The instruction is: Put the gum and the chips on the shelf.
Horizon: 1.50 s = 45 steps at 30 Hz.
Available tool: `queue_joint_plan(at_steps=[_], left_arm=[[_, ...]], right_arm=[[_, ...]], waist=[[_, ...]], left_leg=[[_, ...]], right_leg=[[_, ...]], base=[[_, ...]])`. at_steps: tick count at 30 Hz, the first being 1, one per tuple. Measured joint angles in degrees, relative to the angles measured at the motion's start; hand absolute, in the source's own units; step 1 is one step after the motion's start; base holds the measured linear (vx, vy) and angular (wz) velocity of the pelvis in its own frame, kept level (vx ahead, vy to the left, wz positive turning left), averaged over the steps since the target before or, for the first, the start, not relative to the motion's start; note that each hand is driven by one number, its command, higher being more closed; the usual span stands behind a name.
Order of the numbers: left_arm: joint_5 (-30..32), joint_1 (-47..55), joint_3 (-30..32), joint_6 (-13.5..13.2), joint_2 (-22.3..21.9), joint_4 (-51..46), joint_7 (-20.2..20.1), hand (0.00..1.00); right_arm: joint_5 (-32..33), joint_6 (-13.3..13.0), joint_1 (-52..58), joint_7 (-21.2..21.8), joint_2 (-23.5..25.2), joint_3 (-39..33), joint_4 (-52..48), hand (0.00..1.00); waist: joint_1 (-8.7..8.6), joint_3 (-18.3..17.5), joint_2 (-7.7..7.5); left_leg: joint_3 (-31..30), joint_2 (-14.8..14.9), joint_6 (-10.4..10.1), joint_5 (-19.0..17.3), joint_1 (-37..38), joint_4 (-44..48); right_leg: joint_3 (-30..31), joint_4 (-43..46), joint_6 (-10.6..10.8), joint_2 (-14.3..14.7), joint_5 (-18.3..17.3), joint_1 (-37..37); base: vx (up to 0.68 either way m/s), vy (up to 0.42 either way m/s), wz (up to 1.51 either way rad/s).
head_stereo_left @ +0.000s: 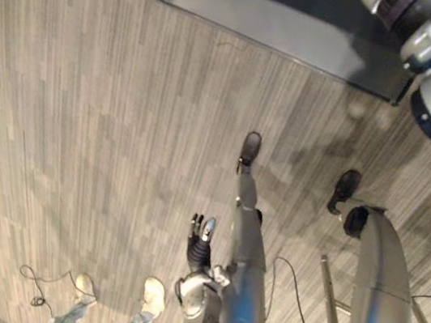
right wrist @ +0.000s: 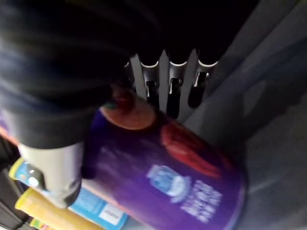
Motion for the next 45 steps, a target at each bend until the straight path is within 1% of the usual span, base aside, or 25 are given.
queue_joint_plan(at_steps=[2, 8, 10, 15, 18, 20, 24, 27, 32, 35, 45], left_arm=[[0.0, 0.0, 0.0, 0.0, 0.0, 0.1, 0.2, 0.00], [0.0, 0.0, 0.2, 0.0, -0.8, 0.0, 0.2, 0.00], [0.0, 0.0, 0.2, 0.1, -1.0, 0.0, 0.2, 0.00], [0.0, 0.0, 0.6, 0.1, -1.0, 0.2, 0.2, 0.00], [0.0, 0.0, 1.0, 0.1, -1.0, 0.1, 0.1, 0.00], [0.0, 0.0, 1.3, 0.1, -1.0, 0.2, 0.2, 0.00], [0.0, 0.0, 1.3, 0.2, -1.2, 0.2, -0.1, 0.00], [0.1, 0.0, 1.3, 0.2, -1.2, 0.9, -0.7, 0.00], [0.1, -0.1, 1.7, 0.9, -1.2, 2.5, -1.0, 0.00], [0.1, -0.2, 1.9, 0.9, -1.2, 3.1, -1.0, 0.00], [0.4, -1.0, 2.6, 0.8, -1.1, 5.3, -1.0, 0.00]], right_arm=[[0.0, 0.7, 0.1, 0.0, -0.1, -0.2, 0.7, 0.00], [0.0, 0.8, 0.2, 0.0, 0.0, -2.5, 0.8, 0.00], [0.0, 0.8, 0.9, 0.0, 0.0, -2.8, 0.9, 0.00], [0.0, 0.9, 2.9, 0.0, 0.0, -7.2, 0.9, 0.00], [0.0, 0.9, 3.6, 0.0, 0.0, -7.6, 0.6, 0.00], [0.0, 0.9, 4.9, 0.0, 0.5, -9.5, 0.4, 0.00], [-0.3, 0.9, 7.7, 0.1, 0.9, -9.7, 0.4, 0.00], [-1.8, 0.9, 7.9, 0.7, 2.0, -12.0, 0.4, 0.00], [-1.9, 0.9, 8.6, 1.7, 3.9, -12.0, 0.4, 0.00], [-1.9, 0.9, 9.5, 1.7, 5.1, -12.4, 0.4, 0.00], [-2.5, 0.9, 11.9, 1.7, 7.6, -13.6, 0.4, 0.00]], waist=[[-0.27, 0.0, 0.00], [-0.49, 0.0, 0.00], [-0.81, 0.0, -0.01], [-1.37, -0.1, -0.23], [-1.47, -0.2, -0.38], [-1.68, -0.2, -0.38], [-1.81, -0.2, -0.39], [-1.94, -0.2, -0.39], [-2.23, -0.2, -0.39], [-2.61, -0.2, -0.39], [-2.78, -0.2, -0.38]], left_leg=[[0.0, 0.0, 0.0, 0.0, 0.0, 0.1], [0.0, 0.4, 0.0, 0.0, 0.9, 0.8], [0.0, 0.4, 0.0, 0.0, 1.8, 0.8], [-0.1, 0.5, 0.0, 0.0, 3.3, 0.8], [-0.1, 0.5, 0.0, 0.0, 3.5, 0.8], [-0.2, 0.5, 0.0, 0.0, 4.1, 0.9], [-0.1, 0.7, 0.0, 0.0, 5.9, 0.9], [-0.1, 0.7, 0.0, 0.0, 6.3, 0.9], [-0.2, 0.7, 0.0, 0.0, 6.6, 1.2], [-0.2, 0.7, 0.0, 0.0, 6.8, 1.2], [-0.1, 1.4, 0.0, -0.1, 7.6, 1.2]], right_leg=[[0.0, 0.0, 0.0, 0.0, 0.0, 0.0], [-0.1, -0.1, 0.0, 0.5, 0.0, 1.3], [-0.3, -0.3, 0.0, 0.5, 0.0, 2.5], [-0.6, -0.6, 0.1, 0.5, 0.2, 4.2], [-0.7, -0.6, 0.1, 0.4, 0.2, 4.5], [-0.9, -0.7, 0.1, 0.5, 0.2, 5.2], [-1.0, -1.4, 0.1, 0.5, 0.2, 7.4], [-1.0, -1.3, 0.1, 0.6, 0.3, 7.7], [-1.3, -1.2, 0.1, 0.6, 0.3, 8.3], [-1.2, -1.2, 0.1, 0.6, 0.4, 8.5], [-1.3, -2.0, 0.0, 1.4, 1.0, 9.4]], base=[[0.00, -0.017, -0.01], [0.00, -0.044, -0.02], [0.00, -0.034, 0.01], [0.00, 0.000, 0.00], [0.00, 0.000, 0.00], [0.01, -0.015, 0.00], [0.02, -0.022, 0.00], [0.00, 0.000, 0.00], [0.00, 0.000, 0.00], [0.01, -0.008, 0.00], [0.02, -0.012, -0.03]])
